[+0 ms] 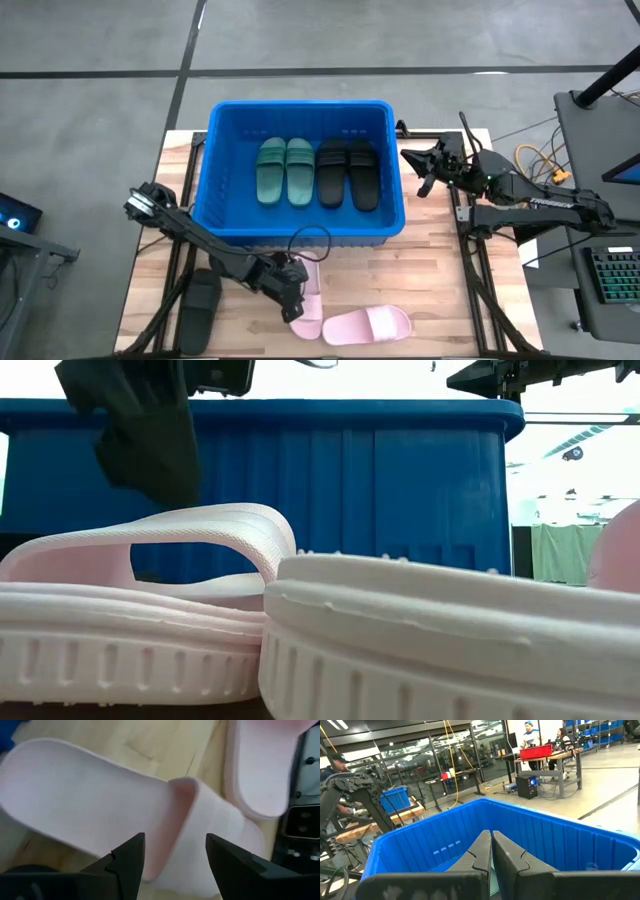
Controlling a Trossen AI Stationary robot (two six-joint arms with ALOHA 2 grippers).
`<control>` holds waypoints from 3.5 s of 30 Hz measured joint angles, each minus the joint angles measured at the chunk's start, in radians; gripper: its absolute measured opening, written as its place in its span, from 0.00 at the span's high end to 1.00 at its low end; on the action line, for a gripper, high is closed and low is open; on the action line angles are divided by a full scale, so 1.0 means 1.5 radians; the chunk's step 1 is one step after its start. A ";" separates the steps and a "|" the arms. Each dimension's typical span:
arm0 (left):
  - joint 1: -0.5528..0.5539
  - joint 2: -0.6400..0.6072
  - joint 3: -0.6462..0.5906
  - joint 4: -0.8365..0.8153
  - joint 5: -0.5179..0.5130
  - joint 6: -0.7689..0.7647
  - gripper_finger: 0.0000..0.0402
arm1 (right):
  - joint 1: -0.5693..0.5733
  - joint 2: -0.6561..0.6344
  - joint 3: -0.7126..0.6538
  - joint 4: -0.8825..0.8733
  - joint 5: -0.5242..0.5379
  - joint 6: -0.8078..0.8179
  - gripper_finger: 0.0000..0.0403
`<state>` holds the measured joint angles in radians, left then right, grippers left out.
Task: Pick and place slides into bin
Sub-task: Put the left pink slide into the blue bin
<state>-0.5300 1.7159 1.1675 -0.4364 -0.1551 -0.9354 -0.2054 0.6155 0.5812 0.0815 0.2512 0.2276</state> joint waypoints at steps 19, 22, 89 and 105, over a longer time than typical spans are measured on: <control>0.011 0.022 -0.006 0.006 0.052 0.002 0.52 | 0.000 0.000 0.000 -0.002 0.000 0.000 0.98; 0.014 0.022 -0.007 0.007 0.053 0.002 0.52 | 0.000 0.000 0.000 -0.002 0.000 0.000 0.98; 0.038 -0.147 -0.006 0.051 0.114 0.023 1.00 | 0.000 0.000 0.014 0.001 0.001 -0.031 0.98; 0.038 -0.159 0.014 0.115 0.111 0.040 1.00 | 0.000 -0.003 0.014 0.003 -0.032 -0.036 0.98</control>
<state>-0.4732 1.4768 1.1890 -0.2634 0.0116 -0.8750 -0.2054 0.6105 0.6022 0.0862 0.2039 0.1739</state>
